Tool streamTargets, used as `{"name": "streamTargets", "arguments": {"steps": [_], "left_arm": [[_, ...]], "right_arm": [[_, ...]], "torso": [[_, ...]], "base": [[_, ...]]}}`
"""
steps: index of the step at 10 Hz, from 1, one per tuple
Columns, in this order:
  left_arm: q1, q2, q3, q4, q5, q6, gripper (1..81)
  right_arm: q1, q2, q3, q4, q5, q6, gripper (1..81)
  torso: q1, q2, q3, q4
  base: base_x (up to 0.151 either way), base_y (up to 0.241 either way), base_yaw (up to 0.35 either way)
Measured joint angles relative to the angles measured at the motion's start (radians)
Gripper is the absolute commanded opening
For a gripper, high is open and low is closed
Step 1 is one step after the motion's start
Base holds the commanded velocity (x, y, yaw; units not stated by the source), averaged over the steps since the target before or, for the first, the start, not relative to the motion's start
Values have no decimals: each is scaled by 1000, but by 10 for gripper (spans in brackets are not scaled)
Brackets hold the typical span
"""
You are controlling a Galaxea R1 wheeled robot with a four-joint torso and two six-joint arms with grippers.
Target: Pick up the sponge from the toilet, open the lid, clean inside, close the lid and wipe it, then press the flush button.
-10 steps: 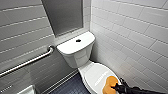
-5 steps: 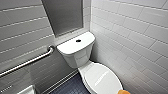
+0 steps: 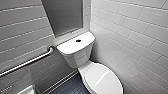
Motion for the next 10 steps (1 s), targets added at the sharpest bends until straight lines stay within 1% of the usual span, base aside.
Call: {"name": "streamTargets", "arguments": {"steps": [1, 3, 4, 6, 7, 8, 10], "left_arm": [[0, 1, 0, 1, 0, 0, 811], [0, 4, 0, 4, 0, 0, 811], [0, 10, 1, 4, 0, 0, 811], [-1, 12, 1, 4, 0, 0, 811], [-1, 11, 1, 5, 0, 0, 811], [-1, 11, 1, 4, 0, 0, 811], [-1, 11, 1, 5, 0, 0, 811]], "right_arm": [[-12, -28, 83, -10, 40, -4, 10], [-31, -96, 259, -31, 103, -32, 10], [-31, -125, 335, -39, 132, -56, 10], [-22, -187, 454, -49, 166, -108, 10], [2, -206, 489, -49, 169, -121, 10], [50, -205, 507, -47, 163, -132, 10], [188, -184, 513, -40, 114, -146, 10]], "torso": [[0, 0, 0, 0], [0, 0, 0, 0], [0, 0, 0, 0], [0, 0, 0, 0], [0, 0, 0, 0], [0, 0, 0, 0], [0, 0, 0, 0]], "base": [[0, 0, 0], [0, 0, 0], [0, 0, 0], [0, 0, 0], [0, 0, 0], [0, 0, 0], [0, 0, 0]]}}
